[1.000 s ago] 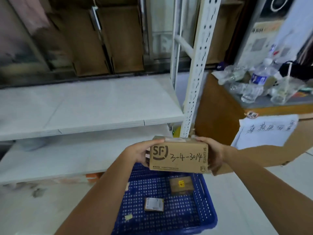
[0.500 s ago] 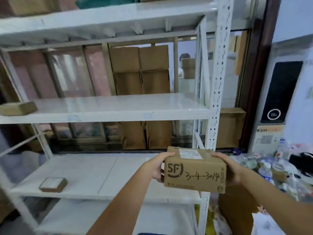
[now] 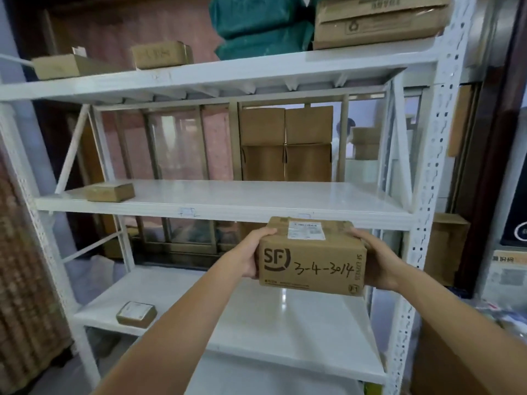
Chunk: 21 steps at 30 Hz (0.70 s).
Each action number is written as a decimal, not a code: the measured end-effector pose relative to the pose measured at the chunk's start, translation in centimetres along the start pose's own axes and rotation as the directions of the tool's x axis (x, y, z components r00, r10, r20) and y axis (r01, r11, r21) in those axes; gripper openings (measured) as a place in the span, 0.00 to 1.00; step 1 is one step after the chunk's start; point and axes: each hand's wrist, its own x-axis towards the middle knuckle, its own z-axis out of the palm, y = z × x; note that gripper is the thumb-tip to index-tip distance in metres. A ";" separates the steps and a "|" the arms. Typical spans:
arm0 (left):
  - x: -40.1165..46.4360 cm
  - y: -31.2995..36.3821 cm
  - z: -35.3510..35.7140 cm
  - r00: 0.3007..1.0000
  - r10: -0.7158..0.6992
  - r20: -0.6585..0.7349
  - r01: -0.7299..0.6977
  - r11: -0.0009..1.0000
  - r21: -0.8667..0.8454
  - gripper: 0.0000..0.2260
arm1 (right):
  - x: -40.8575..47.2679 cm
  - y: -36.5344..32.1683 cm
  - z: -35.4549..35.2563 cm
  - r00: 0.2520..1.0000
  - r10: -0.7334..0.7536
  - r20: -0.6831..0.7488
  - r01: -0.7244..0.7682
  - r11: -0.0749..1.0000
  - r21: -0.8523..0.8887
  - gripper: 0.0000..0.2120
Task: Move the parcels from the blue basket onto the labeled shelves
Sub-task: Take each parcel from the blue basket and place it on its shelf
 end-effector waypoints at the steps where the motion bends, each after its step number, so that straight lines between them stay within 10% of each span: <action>1: -0.4 0.6 -1.2 1.000 0.012 0.008 -0.011 0.999 -0.033 0.20 | 0.3 -0.4 1.3 0.999 -0.038 0.020 0.038 0.999 0.004 0.39; 7: -1.4 5.6 -8.0 0.993 0.116 -0.011 -0.117 0.989 -0.087 0.21 | 2.5 -2.8 9.0 0.986 -0.158 0.056 0.160 0.986 -0.042 0.46; 15: 2.0 13.2 -7.0 0.953 0.303 0.016 -0.297 0.943 -0.151 0.13 | 7.0 -10.3 11.8 0.881 -0.270 -0.389 0.296 0.955 0.006 0.22; 21: 7.9 16.0 -3.5 0.934 0.350 0.071 -0.338 0.930 -0.143 0.17 | 11.2 -14.0 8.7 0.846 -0.384 -0.370 0.376 0.922 -0.096 0.22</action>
